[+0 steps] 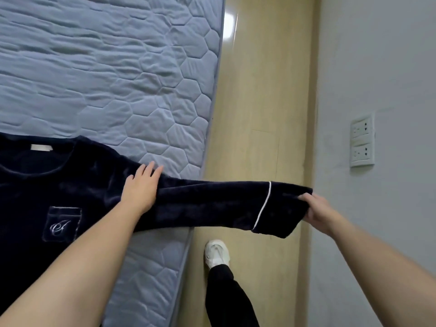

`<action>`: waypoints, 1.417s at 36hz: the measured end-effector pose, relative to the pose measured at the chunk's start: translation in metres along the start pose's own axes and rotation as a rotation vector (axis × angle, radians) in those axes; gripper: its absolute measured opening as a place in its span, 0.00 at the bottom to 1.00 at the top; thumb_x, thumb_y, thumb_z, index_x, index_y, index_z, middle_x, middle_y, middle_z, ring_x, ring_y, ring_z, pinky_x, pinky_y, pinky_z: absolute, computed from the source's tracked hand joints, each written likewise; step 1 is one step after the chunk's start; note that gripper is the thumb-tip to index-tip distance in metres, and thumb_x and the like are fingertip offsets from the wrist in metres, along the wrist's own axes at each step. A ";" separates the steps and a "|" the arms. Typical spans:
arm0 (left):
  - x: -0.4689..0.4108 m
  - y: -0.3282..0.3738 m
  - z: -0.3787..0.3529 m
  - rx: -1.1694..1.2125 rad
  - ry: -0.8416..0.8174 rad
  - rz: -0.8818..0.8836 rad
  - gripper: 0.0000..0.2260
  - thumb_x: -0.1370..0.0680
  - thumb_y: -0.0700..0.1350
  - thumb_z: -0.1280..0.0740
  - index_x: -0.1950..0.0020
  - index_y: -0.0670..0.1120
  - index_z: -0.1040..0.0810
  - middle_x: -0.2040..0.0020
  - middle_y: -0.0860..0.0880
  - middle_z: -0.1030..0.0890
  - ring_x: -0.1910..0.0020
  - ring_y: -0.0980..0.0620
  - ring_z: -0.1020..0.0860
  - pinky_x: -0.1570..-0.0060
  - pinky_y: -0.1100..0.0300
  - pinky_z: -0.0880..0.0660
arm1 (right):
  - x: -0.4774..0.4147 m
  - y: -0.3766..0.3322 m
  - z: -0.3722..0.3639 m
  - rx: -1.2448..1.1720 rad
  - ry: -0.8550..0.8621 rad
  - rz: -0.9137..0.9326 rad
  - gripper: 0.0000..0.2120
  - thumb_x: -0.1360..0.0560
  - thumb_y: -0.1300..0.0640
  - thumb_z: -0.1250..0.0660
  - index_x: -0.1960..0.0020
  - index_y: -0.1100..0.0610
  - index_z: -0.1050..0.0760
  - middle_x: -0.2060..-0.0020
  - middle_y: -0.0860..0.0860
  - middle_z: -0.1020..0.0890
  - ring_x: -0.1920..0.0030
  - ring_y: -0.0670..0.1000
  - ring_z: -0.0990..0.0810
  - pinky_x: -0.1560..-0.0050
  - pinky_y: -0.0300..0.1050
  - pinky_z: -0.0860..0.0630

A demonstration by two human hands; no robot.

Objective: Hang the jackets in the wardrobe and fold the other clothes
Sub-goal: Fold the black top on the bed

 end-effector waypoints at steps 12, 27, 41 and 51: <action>-0.053 -0.010 0.016 0.121 0.383 0.046 0.12 0.23 0.43 0.35 0.40 0.42 0.25 0.42 0.40 0.24 0.40 0.40 0.28 0.38 0.38 0.38 | -0.020 0.041 -0.012 -0.009 0.195 0.034 0.08 0.18 0.58 0.43 0.42 0.52 0.28 0.52 0.49 0.20 0.53 0.51 0.21 0.62 0.46 0.23; -0.038 0.131 -0.041 0.922 0.242 0.413 0.30 0.19 0.52 0.43 0.21 0.46 0.52 0.21 0.45 0.57 0.23 0.45 0.60 0.33 0.30 0.58 | -0.046 0.047 -0.043 -0.150 0.282 -0.050 0.11 0.18 0.50 0.45 0.44 0.52 0.27 0.51 0.53 0.20 0.51 0.55 0.20 0.53 0.52 0.21; -0.027 0.079 -0.026 0.010 0.210 -0.324 0.20 0.28 0.50 0.28 0.37 0.49 0.23 0.34 0.44 0.26 0.31 0.43 0.32 0.33 0.31 0.48 | -0.019 0.047 -0.023 0.078 0.241 0.136 0.16 0.22 0.63 0.37 0.40 0.48 0.37 0.57 0.53 0.19 0.59 0.52 0.17 0.62 0.47 0.19; -0.061 0.086 0.004 -0.059 0.168 -0.611 0.10 0.18 0.53 0.47 0.46 0.51 0.30 0.45 0.52 0.24 0.45 0.51 0.28 0.49 0.56 0.39 | -0.027 0.050 -0.018 0.151 0.287 0.197 0.09 0.27 0.66 0.37 0.56 0.54 0.24 0.60 0.51 0.19 0.59 0.52 0.20 0.58 0.47 0.20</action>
Point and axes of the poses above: each hand's wrist, its own x-axis away from the middle knuckle, its own z-axis out of the back of the hand, y = z × x, the point moved 1 cm from there along -x, towards the middle knuckle
